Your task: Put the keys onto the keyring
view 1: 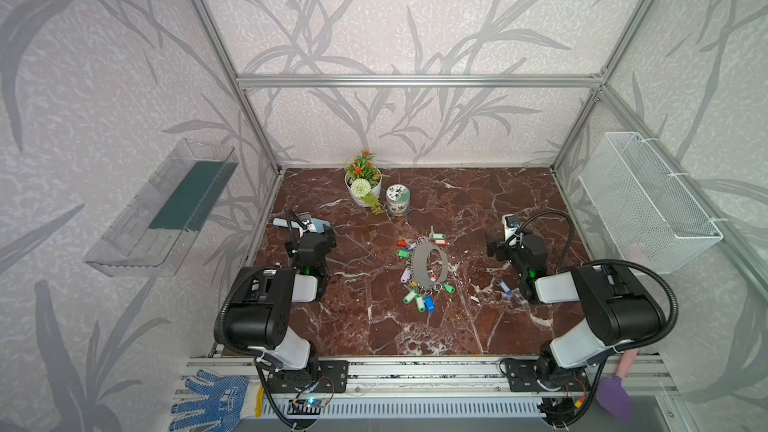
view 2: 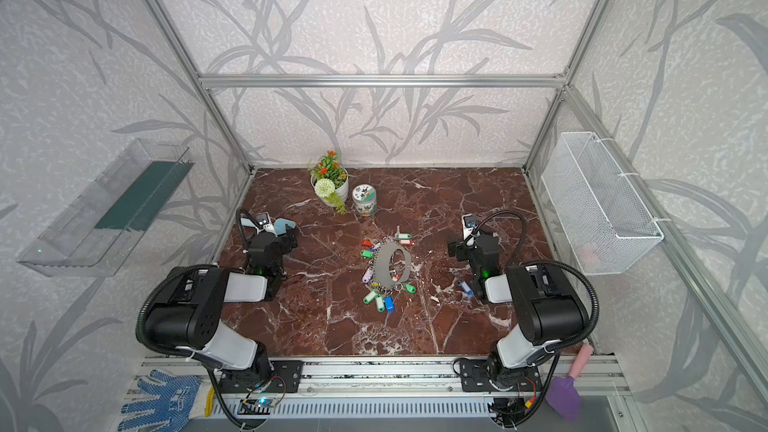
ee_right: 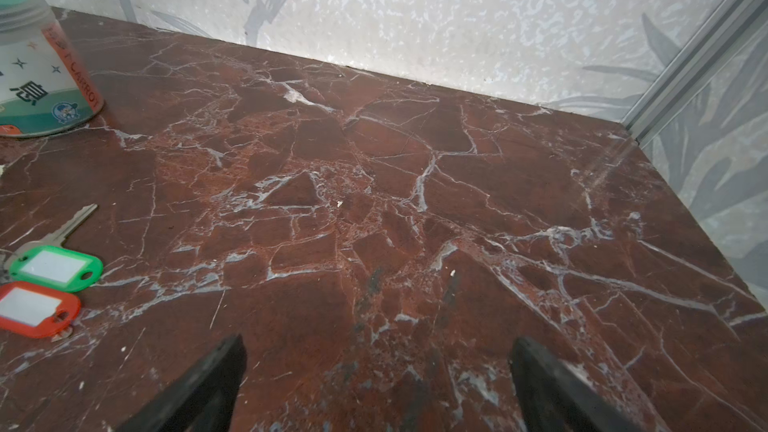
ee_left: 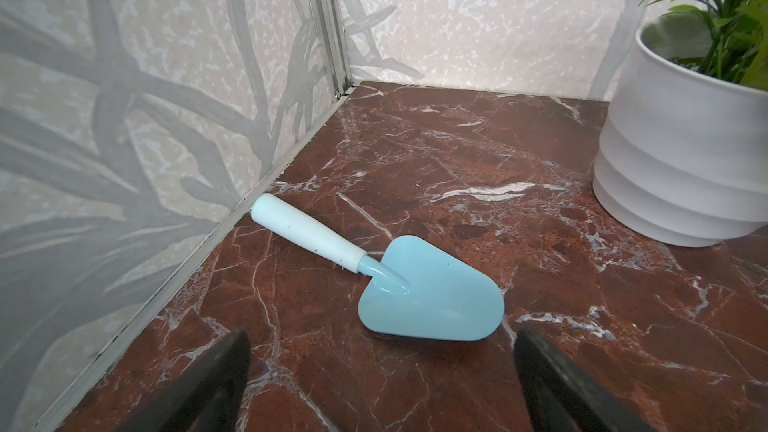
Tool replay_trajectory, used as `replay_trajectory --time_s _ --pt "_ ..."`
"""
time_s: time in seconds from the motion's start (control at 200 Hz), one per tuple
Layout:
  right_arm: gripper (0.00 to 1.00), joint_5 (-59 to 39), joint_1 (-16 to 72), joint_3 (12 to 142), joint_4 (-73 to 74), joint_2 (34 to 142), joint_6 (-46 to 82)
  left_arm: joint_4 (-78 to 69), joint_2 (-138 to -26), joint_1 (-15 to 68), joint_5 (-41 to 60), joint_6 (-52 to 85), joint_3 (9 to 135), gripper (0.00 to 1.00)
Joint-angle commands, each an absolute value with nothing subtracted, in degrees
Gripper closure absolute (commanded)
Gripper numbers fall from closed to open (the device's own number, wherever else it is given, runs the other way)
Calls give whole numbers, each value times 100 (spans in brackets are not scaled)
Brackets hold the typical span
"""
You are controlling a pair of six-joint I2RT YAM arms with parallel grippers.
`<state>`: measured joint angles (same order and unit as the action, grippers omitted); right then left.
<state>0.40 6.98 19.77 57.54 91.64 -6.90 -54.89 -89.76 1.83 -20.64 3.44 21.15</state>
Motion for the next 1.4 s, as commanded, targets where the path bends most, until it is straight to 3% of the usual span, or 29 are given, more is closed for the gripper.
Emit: replay_trajectory --time_s 0.0,1.225,1.32,1.395 --pt "1 -11 693 2059 5795 9099 -637 -5608 -9019 201 -2080 305 2092 1" --pt "1 -3 686 2061 5792 9104 -631 -5535 -9000 141 -1964 339 2114 1" --pt "1 910 808 2123 5524 8880 -477 -5220 -8558 304 -2146 114 2099 1" --pt "1 1562 1251 2617 3850 7963 -789 -4592 -7804 661 -2787 -176 2169 1"
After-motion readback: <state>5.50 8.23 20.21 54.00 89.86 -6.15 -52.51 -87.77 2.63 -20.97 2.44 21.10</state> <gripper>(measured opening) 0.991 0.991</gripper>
